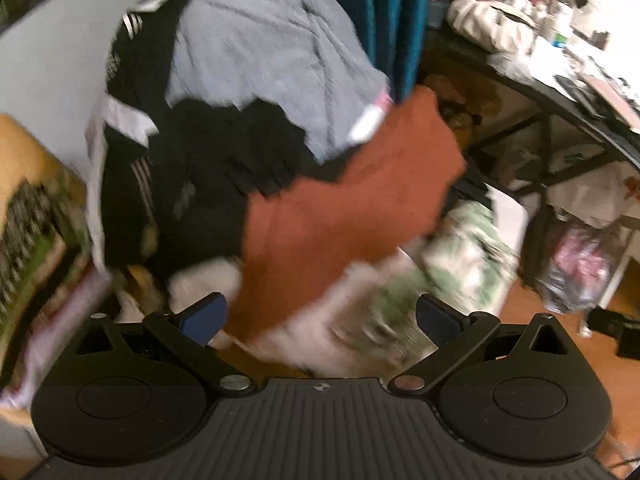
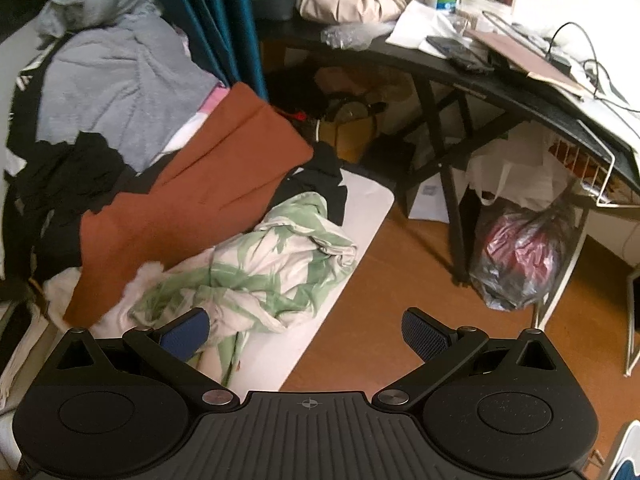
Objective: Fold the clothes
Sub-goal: 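Move both tools down toward the rust-orange garment on the pile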
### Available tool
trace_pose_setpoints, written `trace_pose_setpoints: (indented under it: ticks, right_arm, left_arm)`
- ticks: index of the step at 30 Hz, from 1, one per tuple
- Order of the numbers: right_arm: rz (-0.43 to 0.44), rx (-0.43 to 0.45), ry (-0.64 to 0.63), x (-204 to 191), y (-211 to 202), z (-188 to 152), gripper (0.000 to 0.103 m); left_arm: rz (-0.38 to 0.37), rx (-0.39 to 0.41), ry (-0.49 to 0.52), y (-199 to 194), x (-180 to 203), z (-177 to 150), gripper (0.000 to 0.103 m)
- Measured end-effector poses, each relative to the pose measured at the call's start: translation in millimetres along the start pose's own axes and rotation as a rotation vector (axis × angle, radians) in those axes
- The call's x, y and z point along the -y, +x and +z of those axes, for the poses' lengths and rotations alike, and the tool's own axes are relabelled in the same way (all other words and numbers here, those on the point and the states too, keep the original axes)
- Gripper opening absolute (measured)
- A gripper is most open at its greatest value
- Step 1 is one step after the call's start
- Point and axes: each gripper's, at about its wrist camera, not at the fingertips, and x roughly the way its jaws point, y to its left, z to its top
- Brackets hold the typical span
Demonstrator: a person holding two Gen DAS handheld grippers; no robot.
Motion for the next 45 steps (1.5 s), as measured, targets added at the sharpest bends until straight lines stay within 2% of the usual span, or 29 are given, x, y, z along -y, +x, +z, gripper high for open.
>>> trace_pose_setpoints:
  ticks: [5, 9, 17, 23, 29, 37, 45]
  right_arm:
    - [-0.028, -0.044, 0.026, -16, 41, 16, 0.102]
    - [-0.038, -0.010, -0.004, -35, 76, 26, 0.102]
    - [-0.024, -0.062, -0.108, -92, 174, 26, 0.102]
    - [-0.030, -0.119, -0.180, -131, 230, 17, 0.102]
    - [-0.063, -0.136, -0.248, -146, 256, 3, 0.102]
    - [-0.066, -0.200, -0.260, -146, 277, 1, 0.102]
    - [-0.057, -0.262, -0.231, -144, 292, 3, 0.102]
  left_arm:
    - [0.039, 0.032, -0.042, 34, -40, 27, 0.102]
    - [0.055, 0.035, -0.024, 77, -65, 36, 0.102]
    - [-0.091, -0.077, 0.072, 177, -69, 22, 0.102]
    - [-0.095, -0.167, 0.105, 237, -63, 2, 0.102]
    - [-0.178, -0.171, 0.026, 259, -76, -8, 0.103]
    - [-0.274, -0.212, 0.015, 279, -83, -16, 0.103]
    - [-0.309, -0.157, 0.013, 278, -84, -35, 0.103]
